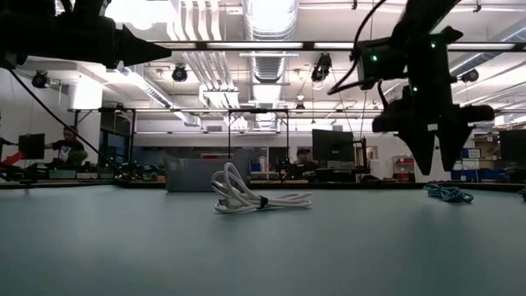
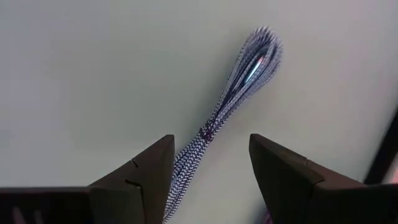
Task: Pick and place USB-C Cables
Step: Put the blue charger cable into the bin
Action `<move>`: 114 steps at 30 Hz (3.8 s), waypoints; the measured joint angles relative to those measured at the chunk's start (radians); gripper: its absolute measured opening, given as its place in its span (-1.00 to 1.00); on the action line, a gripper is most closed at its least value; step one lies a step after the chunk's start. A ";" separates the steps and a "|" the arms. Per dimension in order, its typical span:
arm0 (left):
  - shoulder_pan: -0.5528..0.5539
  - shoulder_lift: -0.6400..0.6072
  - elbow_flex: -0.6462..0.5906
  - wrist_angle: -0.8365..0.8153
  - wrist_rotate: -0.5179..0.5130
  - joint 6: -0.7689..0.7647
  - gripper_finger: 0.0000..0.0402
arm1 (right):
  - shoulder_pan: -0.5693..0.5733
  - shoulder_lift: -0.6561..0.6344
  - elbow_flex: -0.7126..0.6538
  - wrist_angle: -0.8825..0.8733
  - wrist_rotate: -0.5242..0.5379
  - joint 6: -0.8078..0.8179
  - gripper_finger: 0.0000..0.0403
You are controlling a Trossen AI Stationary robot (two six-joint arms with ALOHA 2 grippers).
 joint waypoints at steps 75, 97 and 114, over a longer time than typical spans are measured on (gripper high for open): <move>0.000 -0.140 0.001 0.134 0.000 0.171 -1.00 | -0.054 0.037 0.413 0.174 0.218 -0.547 -0.86; 0.000 -0.146 0.001 0.202 -0.010 -0.047 -1.00 | -0.184 0.530 1.169 0.018 -0.016 -1.096 -0.86; -0.001 -0.179 0.001 0.212 -0.012 -0.149 -1.00 | -0.254 0.800 1.505 0.041 -0.135 -1.340 -0.86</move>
